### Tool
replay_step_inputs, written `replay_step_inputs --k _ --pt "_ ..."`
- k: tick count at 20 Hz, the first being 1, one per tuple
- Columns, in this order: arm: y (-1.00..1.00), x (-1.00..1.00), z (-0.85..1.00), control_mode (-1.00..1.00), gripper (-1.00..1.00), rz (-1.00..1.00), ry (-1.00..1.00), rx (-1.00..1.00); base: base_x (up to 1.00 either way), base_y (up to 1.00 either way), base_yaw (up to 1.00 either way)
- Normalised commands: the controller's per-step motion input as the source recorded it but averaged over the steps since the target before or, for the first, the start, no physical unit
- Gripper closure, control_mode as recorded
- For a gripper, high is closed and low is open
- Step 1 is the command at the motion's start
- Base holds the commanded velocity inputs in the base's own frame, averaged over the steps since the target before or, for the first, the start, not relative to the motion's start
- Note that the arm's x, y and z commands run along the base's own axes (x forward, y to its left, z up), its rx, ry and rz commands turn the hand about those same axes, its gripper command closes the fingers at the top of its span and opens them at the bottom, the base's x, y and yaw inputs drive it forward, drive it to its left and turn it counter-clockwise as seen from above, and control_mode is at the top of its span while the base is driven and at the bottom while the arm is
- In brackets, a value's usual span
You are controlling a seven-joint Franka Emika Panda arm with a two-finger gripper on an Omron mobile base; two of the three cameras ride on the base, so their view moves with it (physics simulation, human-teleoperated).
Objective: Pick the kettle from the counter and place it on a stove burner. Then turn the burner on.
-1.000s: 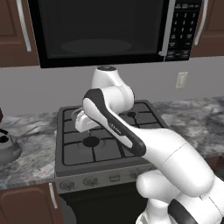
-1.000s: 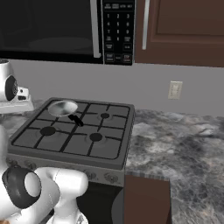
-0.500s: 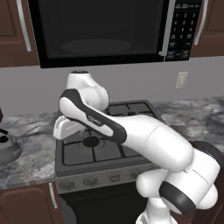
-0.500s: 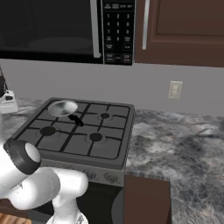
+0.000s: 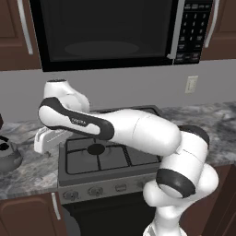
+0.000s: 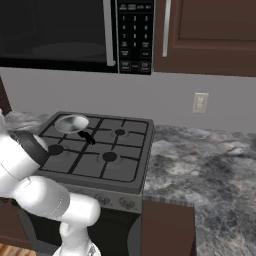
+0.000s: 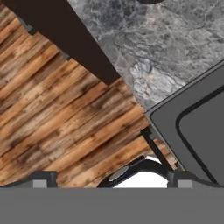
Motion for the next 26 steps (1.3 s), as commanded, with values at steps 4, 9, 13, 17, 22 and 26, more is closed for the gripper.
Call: replay_step_inputs --k 4,9,13,17,22,26 --pt "0.69 0.08 -0.07 -1.0 -1.0 0.14 -0.06 -0.01 0.0 0.0 0.0" --pt "0.56 0.21 0.0 -1.0 -1.0 0.08 -0.11 0.0 0.0 0.0 0.0" --pt "0.37 0.32 0.0 -1.0 -1.0 0.0 -0.12 0.0 0.0 0.0 0.0" --pt "0.23 0.42 0.0 -1.0 -1.0 0.0 -0.03 0.0 0.0 0.0 0.0" --pt "0.26 0.39 -0.02 -1.0 -1.0 -0.02 0.0 0.0 0.0 0.0 0.0" --pt "0.43 0.28 -0.05 -1.0 -1.0 -0.04 0.0 0.0 0.0 0.0 0.0"
